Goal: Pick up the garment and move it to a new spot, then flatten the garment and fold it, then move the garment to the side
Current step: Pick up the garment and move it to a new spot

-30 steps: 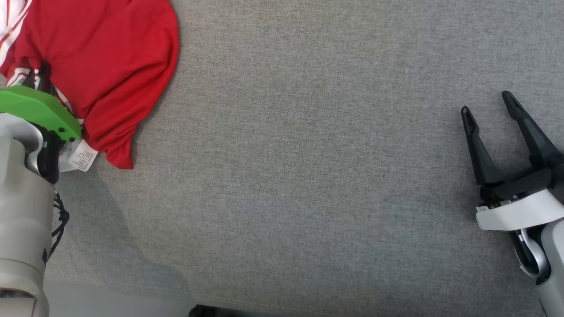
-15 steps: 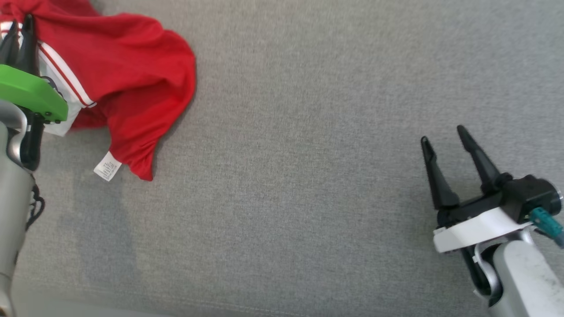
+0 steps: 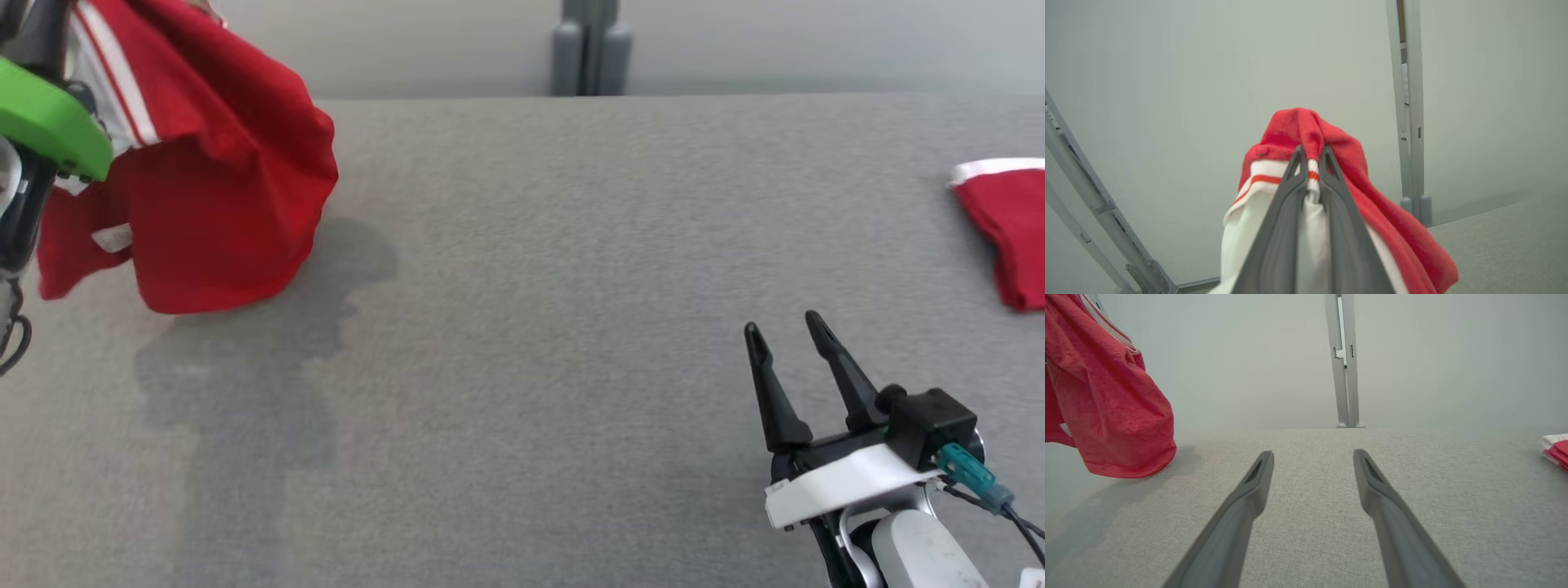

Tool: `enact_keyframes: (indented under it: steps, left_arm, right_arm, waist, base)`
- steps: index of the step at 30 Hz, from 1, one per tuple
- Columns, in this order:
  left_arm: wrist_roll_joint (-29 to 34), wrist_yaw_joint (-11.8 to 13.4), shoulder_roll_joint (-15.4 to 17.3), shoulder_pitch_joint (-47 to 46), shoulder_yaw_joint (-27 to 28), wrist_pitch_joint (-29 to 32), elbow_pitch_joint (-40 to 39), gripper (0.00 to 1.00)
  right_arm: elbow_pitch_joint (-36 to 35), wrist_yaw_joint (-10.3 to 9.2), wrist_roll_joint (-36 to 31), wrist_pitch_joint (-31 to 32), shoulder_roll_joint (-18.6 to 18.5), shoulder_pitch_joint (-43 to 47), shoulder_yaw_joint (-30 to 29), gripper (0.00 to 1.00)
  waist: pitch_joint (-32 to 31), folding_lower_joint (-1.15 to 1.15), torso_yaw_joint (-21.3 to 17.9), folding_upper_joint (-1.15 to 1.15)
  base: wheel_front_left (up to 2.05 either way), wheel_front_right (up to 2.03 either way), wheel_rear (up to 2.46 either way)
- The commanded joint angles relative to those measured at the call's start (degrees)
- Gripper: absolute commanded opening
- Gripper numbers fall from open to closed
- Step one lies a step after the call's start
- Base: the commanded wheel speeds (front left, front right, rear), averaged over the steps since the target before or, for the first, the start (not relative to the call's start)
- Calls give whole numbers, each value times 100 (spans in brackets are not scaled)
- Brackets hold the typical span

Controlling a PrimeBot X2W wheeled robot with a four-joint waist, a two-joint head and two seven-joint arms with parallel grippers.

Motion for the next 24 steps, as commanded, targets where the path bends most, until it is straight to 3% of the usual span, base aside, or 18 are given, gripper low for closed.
enact_keyframes:
  steps: [1, 13, 24]
  left_arm:
    - [-40, 17, 20, -170, -40, 44, -150, 0]
    - [1, 48, -426, -285, -371, 194, -511, 0]
    - [557, 338, -1317, 828, -1162, -352, -228, 0]
  right_arm:
    - [-15, -7, 27, -4, 31, 84, -25, 100]
    - [-55, -7, 54, -4, 238, 172, -44, 100]
    - [-140, -7, 75, -4, 305, -109, -32, 100]
  waist:
    - [-721, 0, -937, 0]
    - [-696, 0, -1920, 0]
    - [85, 0, -2066, 0]
  base:
    - [0, 0, 0]
    - [0, 0, 0]
    - [0, 0, 0]
